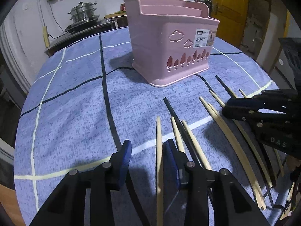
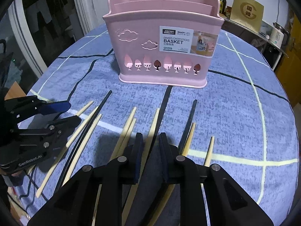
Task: Organize utensils
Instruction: 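Grasp a bamboo chopstick with the left tool while the right tool grasps another, then carry both held chopsticks upright and lower them into the pink basket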
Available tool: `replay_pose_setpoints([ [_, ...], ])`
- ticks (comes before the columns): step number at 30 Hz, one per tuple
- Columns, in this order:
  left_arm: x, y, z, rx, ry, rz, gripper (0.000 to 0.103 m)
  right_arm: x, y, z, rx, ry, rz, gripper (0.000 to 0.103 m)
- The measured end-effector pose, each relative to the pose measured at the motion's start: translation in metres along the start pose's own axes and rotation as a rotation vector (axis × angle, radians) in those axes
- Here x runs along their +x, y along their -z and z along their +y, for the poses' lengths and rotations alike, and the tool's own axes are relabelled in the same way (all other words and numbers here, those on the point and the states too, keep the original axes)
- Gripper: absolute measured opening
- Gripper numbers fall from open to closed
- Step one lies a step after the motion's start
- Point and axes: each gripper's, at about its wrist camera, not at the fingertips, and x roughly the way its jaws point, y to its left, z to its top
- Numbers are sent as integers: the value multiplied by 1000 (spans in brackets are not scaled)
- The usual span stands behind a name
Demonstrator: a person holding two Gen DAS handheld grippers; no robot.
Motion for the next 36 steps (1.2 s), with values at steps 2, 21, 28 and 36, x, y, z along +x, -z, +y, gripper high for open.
replay_pose_setpoints([
  [2, 1, -2, -1, 5, 6, 6, 35, 3, -3, 1, 1, -5, 1, 9],
  [21, -24, -18, -7, 16, 18, -39, 6, -32, -7, -16, 43, -70, -79, 9],
  [28, -62, -36, 3, -30, 11, -147, 6, -61, -15, -21, 47, -91, -152, 8],
  [36, -103, -49, 14, -80, 13, -254, 6, -93, -27, -20, 38, -93, -239, 6],
])
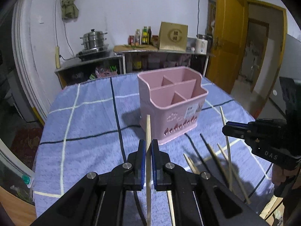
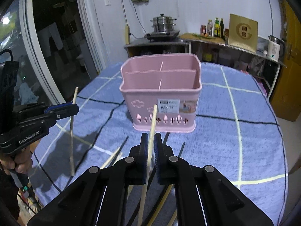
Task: Organize utensils
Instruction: 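Carry both held chopsticks upright and lower them into the pink basket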
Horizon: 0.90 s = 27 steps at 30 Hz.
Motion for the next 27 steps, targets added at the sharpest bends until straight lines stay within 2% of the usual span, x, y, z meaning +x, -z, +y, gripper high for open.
replay_pose_setpoints([
  [15, -33, -14, -11, -4, 12, -66, 5, -35, -11, 8, -18, -3, -114, 5],
  [27, -37, -55, -18, -31, 51, -109, 5, -41, -38, 3, -7, -11, -176, 5],
])
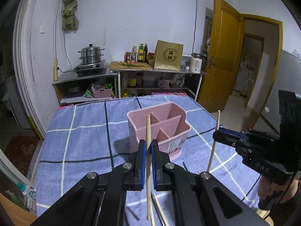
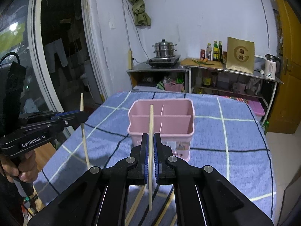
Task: Organize utensils
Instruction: 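Carry both held chopsticks upright and lower them into the pink basket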
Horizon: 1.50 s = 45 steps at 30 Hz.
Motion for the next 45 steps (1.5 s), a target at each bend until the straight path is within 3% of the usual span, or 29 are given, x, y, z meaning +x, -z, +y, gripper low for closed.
replay_pose_setpoints([
  [14, 20, -86, 3, -62, 14, -120, 5, 13, -69, -17, 62, -12, -123, 5],
  [22, 40, -112, 12, -82, 2, -186, 5, 31, -95, -19, 81, -26, -184, 5],
  [31, 66, -102, 26, -102, 4, -202, 5, 57, -95, -18, 81, -45, -213, 5],
  [45, 98, -68, 32, -106, 15, -110, 5, 92, -66, -25, 91, -39, -93, 5],
])
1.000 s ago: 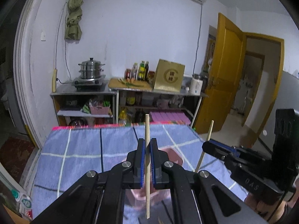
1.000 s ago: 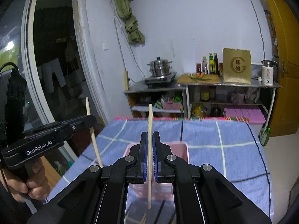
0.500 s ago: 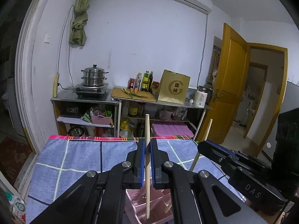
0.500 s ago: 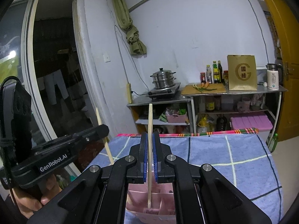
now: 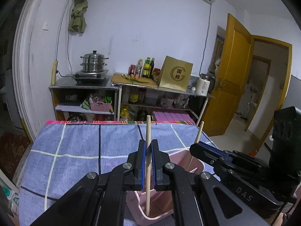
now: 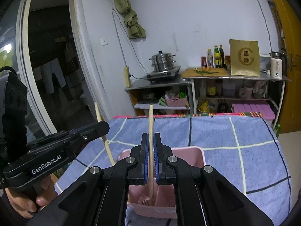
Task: Organize utensils
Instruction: 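Carry both held chopsticks upright and lower them into the pink basket, then open both tools to release the chopsticks inside the basket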
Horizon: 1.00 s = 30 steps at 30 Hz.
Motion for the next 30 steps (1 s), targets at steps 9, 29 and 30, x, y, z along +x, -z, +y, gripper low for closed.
replay_pose_setpoints([
  [9, -4, 10, -4, 12, -18, 17, 6, -3, 7, -3, -5, 5, 30, 5],
  [29, -93, 107, -21, 100, -23, 43, 24, -87, 87, -1, 0, -14, 70, 16],
  [30, -96, 114, -23, 107, -23, 50, 24, -90, 93, 0, -3, -15, 78, 16],
])
